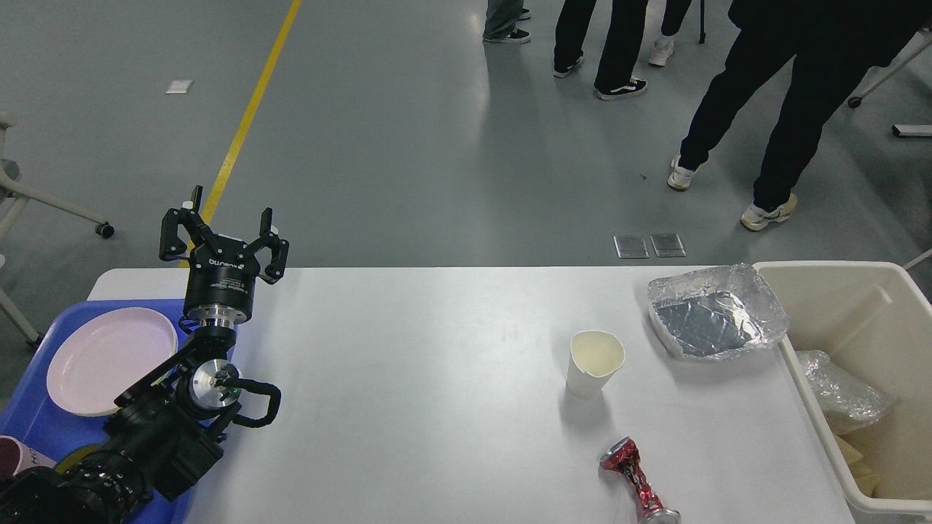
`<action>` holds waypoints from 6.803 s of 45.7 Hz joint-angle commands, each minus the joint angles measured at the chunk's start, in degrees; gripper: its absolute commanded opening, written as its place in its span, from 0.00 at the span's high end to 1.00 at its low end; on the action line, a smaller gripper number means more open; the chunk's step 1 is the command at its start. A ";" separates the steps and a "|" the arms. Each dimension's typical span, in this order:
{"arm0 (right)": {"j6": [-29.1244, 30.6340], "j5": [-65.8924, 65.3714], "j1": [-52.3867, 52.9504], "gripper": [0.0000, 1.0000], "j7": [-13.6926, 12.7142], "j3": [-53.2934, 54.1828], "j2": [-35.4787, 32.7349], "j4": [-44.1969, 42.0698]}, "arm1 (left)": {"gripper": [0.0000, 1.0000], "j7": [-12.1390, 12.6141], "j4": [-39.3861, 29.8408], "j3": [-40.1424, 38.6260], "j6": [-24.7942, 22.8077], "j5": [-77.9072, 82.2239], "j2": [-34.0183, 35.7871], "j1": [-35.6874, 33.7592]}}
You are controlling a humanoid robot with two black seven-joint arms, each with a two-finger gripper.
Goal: Tidy desktop
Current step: 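Release the foil in the bin and raise the right gripper, then reach the right gripper to the white paper cup and grasp it, then lift the paper cup and drop it into the white bin, then move the right gripper to the foil tray and grasp its edge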
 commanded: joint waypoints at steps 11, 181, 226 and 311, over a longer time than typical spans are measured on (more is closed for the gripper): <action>-0.10 0.63 -0.53 0.00 0.12 0.61 0.11 0.15 | 0.03 -0.07 0.00 0.00 0.00 0.00 0.00 0.00; -17.42 15.40 58.95 1.00 -2.51 -28.22 13.12 79.16 | 0.03 0.02 -0.09 0.00 0.00 0.00 0.00 0.00; 3.69 -8.60 36.95 1.00 -1.46 -25.60 -5.96 25.15 | 0.03 0.02 -0.09 0.00 0.00 0.00 0.08 0.00; -0.44 -5.88 53.99 0.00 -2.07 -32.44 1.95 59.25 | 0.03 0.02 0.00 0.00 0.00 0.00 0.00 0.00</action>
